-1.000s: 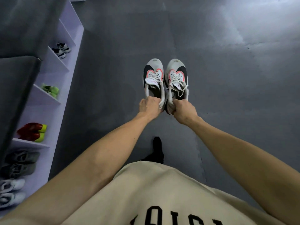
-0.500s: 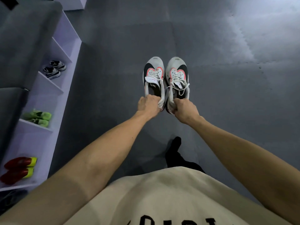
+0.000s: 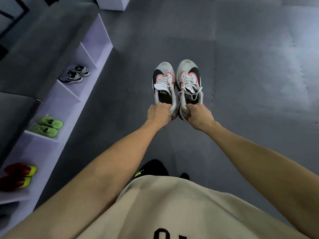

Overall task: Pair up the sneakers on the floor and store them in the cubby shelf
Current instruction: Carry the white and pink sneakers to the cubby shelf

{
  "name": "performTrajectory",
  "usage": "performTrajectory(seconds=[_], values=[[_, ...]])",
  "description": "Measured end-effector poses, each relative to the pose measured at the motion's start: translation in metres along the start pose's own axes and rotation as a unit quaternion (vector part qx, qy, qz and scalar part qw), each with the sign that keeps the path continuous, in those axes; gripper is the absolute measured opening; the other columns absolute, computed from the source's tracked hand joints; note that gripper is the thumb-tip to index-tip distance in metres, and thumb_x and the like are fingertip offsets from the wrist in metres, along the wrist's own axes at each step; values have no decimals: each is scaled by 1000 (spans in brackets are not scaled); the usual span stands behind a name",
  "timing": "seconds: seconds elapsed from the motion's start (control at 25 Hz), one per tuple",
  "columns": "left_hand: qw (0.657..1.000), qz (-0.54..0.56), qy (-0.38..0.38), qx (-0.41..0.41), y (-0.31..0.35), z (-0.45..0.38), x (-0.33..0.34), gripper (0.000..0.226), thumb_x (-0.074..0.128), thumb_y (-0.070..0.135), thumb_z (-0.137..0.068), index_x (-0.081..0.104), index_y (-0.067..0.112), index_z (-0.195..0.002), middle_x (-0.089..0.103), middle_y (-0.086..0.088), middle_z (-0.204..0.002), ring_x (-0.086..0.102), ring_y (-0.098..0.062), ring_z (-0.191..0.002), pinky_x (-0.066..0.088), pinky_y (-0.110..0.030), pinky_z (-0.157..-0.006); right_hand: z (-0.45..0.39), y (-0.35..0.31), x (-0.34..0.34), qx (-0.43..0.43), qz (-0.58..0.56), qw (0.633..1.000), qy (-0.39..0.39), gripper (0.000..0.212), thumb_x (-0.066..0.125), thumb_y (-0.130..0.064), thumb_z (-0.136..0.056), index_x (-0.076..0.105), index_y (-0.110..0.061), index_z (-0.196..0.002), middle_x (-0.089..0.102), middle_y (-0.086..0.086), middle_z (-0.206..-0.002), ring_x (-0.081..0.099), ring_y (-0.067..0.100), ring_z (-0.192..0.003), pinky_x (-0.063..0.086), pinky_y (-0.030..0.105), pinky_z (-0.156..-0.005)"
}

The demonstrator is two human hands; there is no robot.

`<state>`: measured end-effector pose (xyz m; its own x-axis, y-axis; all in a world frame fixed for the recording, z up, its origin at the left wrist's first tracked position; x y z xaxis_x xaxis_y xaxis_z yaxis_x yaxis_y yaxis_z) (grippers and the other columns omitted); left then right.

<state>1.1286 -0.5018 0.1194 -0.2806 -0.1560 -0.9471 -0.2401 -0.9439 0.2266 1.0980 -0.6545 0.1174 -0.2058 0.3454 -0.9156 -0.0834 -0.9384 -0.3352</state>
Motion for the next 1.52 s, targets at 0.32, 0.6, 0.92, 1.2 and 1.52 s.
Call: performTrajectory(seconds=[0.32, 0.6, 0.92, 1.2, 1.52], values=[[991, 46, 46, -117, -119, -140, -40, 13, 62, 31, -90, 61, 20, -83, 67, -8, -93, 63, -31, -90, 40, -33, -77, -210, -84, -6, -118, 36, 991, -52, 11, 57, -17, -86, 55, -8, -93, 58, 17, -98, 58, 40, -90, 39, 36, -66], [959, 72, 73, -264, -244, -200, -82, 16, 64, 40, -88, 66, 24, -89, 68, -4, -93, 63, -30, -89, 41, -33, -79, -335, -209, -3, -228, 41, 965, -124, 13, 55, -18, -86, 55, -7, -93, 58, 19, -101, 57, 41, -93, 45, 41, -74], [895, 77, 83, -431, -337, -218, -106, 16, 67, 35, -86, 66, 23, -96, 67, -2, -104, 62, -28, -96, 41, -32, -80, -431, -318, 29, -382, 77, 901, -189, 14, 58, -17, -87, 55, -6, -95, 59, 18, -102, 58, 41, -93, 44, 39, -72], [822, 118, 71, -552, -385, -219, -115, 14, 65, 32, -87, 64, 22, -97, 66, -6, -104, 63, -31, -97, 40, -34, -80, -477, -392, 59, -512, 114, 818, -237, 18, 56, -15, -86, 57, -4, -101, 59, 20, -104, 58, 43, -91, 46, 41, -72], [774, 202, 75, -596, -468, -201, -91, 19, 68, 31, -85, 66, 20, -100, 67, -8, -103, 65, -33, -95, 46, -34, -72, -490, -473, 123, -558, 159, 770, -267, 13, 56, -6, -84, 56, -3, -97, 59, 20, -99, 58, 43, -89, 42, 40, -68]])
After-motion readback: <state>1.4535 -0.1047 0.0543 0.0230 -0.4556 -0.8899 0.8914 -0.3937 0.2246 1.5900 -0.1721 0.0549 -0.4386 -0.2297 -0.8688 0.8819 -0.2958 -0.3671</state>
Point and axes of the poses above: each hand's wrist, its own z-axis away from the middle knuckle, its own x-axis out of the palm, y = z × x, the point moved 2 cm from there along -z, towards the middle knuckle
